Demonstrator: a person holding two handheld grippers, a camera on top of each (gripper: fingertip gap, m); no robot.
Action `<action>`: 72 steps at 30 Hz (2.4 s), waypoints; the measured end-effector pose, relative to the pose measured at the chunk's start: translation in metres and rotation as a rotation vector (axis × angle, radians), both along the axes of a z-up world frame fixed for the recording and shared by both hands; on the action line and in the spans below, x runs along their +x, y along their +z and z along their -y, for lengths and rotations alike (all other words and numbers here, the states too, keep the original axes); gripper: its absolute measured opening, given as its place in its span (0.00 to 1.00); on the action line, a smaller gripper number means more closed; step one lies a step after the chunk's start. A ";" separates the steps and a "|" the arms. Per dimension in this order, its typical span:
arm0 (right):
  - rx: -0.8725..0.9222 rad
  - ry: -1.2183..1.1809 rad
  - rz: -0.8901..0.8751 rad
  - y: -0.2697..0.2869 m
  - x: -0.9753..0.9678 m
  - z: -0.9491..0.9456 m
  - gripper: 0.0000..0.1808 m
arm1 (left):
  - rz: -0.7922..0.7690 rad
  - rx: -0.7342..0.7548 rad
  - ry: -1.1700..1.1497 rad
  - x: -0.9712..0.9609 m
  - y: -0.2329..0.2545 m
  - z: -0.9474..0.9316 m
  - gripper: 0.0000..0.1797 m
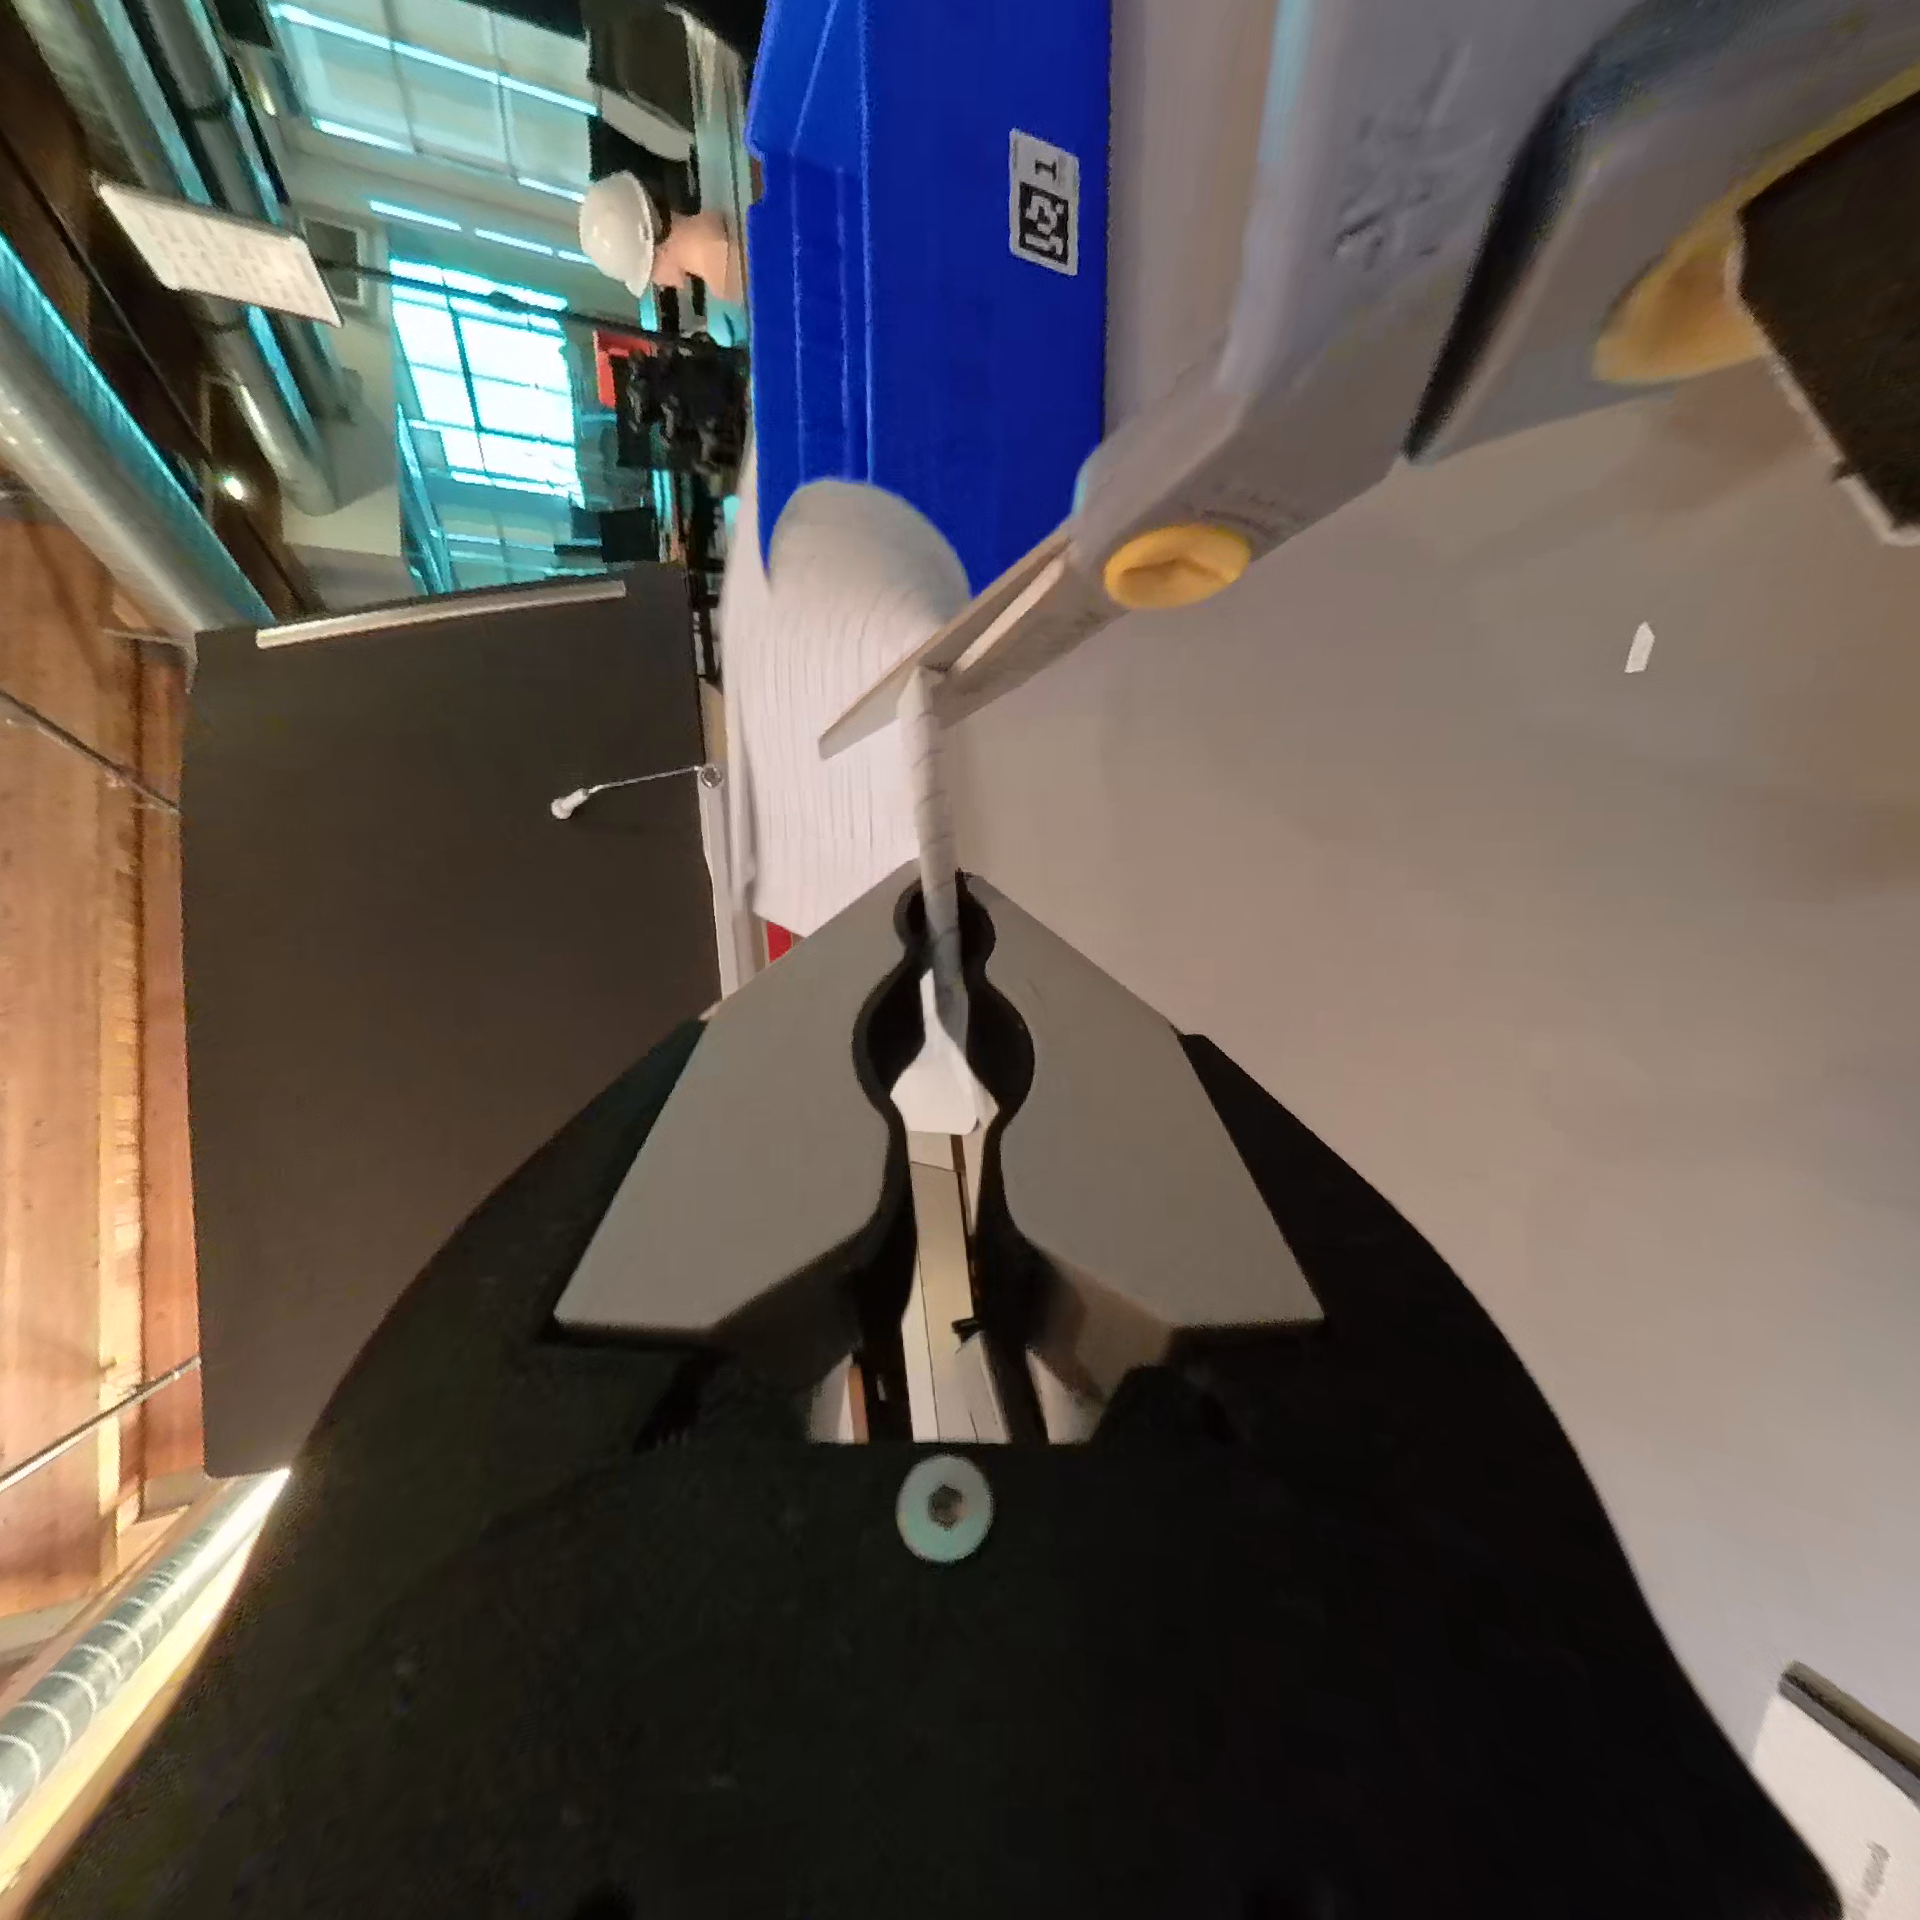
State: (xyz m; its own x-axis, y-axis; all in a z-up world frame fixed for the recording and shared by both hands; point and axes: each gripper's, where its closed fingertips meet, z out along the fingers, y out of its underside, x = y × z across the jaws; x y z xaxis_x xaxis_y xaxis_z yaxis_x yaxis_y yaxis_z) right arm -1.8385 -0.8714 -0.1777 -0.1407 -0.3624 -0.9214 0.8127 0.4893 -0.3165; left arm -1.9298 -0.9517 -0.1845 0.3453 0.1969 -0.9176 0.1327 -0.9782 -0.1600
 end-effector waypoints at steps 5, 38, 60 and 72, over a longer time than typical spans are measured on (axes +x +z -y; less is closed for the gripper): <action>0.004 0.001 0.004 0.000 0.000 0.001 0.21 | 0.006 -0.002 -0.021 0.001 -0.001 0.000 0.00; -0.079 -0.048 -0.239 0.014 0.011 0.021 0.18 | 0.460 2.665 0.093 0.009 0.045 0.003 0.00; -0.037 -0.040 -0.198 0.004 0.014 0.024 0.19 | 0.457 2.610 0.105 0.015 0.046 0.011 0.00; -0.021 0.059 -0.158 -0.004 0.030 0.002 0.14 | 0.160 2.754 0.157 0.021 0.031 0.082 0.00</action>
